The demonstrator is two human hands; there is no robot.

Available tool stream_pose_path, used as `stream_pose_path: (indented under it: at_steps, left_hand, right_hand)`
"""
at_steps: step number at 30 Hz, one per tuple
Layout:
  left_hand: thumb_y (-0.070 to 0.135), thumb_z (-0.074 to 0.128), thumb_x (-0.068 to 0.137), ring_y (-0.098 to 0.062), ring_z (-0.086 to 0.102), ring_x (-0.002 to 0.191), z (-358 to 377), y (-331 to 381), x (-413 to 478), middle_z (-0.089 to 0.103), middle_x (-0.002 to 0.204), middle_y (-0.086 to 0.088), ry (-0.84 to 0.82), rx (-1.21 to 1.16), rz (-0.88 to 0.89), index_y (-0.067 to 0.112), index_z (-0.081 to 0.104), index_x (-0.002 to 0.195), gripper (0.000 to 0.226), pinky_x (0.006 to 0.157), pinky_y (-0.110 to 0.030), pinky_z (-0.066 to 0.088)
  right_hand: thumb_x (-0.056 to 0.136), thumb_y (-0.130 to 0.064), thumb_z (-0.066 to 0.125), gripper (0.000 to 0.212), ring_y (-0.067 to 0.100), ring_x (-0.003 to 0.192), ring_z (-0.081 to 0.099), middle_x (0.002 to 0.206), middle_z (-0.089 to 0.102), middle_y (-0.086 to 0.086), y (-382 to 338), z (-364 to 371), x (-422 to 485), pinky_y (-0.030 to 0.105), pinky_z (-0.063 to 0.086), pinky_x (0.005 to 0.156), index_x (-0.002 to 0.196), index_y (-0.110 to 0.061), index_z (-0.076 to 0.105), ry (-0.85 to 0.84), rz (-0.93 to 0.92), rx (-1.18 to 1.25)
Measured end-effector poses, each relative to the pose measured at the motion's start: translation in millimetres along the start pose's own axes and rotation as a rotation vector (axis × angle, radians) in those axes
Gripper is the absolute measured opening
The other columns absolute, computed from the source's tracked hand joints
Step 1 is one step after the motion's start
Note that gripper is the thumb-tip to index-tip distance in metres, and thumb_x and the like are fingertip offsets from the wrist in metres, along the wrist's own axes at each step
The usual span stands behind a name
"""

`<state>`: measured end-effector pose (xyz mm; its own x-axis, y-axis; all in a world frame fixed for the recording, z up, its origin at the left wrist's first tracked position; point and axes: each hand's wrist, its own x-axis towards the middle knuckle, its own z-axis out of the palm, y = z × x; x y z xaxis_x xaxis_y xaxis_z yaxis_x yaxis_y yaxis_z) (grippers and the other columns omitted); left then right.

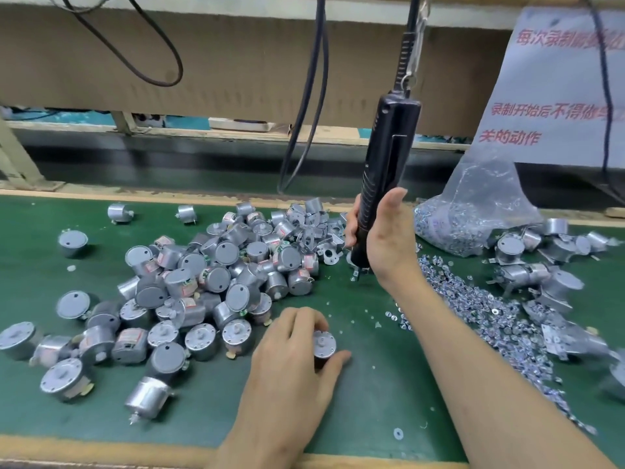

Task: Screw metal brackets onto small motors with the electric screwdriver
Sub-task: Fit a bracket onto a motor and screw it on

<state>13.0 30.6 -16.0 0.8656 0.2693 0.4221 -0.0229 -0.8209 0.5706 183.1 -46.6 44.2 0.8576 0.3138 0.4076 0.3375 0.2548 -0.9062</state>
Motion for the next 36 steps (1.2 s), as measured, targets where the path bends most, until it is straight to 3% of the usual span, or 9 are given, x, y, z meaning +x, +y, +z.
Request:
stream_pose_path:
  at_steps: [4,11,36]
  left_hand:
    - [0.041,0.081,0.074,-0.005,0.05,0.083,-0.3,1.3,-0.6,0.049,0.09,0.02,-0.003,0.005,-0.003,0.032,0.048,0.091,0.038,0.076,-0.018,0.035]
    - [0.043,0.077,0.079,-0.005,0.044,0.084,0.8,0.0,-2.2,0.047,0.087,0.023,-0.038,-0.014,-0.022,0.034,0.042,0.09,0.037,0.081,-0.009,0.032]
    - [0.046,0.073,0.081,-0.006,0.041,0.086,0.5,-0.8,-1.1,0.048,0.087,0.023,-0.065,0.002,-0.042,0.034,0.042,0.09,0.035,0.081,-0.01,0.032]
  right_hand:
    - [0.061,-0.102,0.034,0.076,0.016,0.048,0.053,0.057,0.057,-0.003,1.5,0.2,-0.5,0.028,0.049,0.052,0.062,-0.031,0.061,0.0,-0.016,-0.028]
    - [0.065,-0.1,0.033,0.089,0.015,0.049,0.055,0.06,0.057,-0.001,6.1,4.0,-2.7,0.025,0.049,0.053,0.071,-0.013,0.054,0.01,-0.038,-0.075]
    - [0.064,-0.099,0.037,0.086,0.018,0.049,0.051,0.058,0.056,-0.001,-3.2,0.6,-7.9,0.028,0.048,0.053,0.071,-0.015,0.054,0.003,-0.029,-0.039]
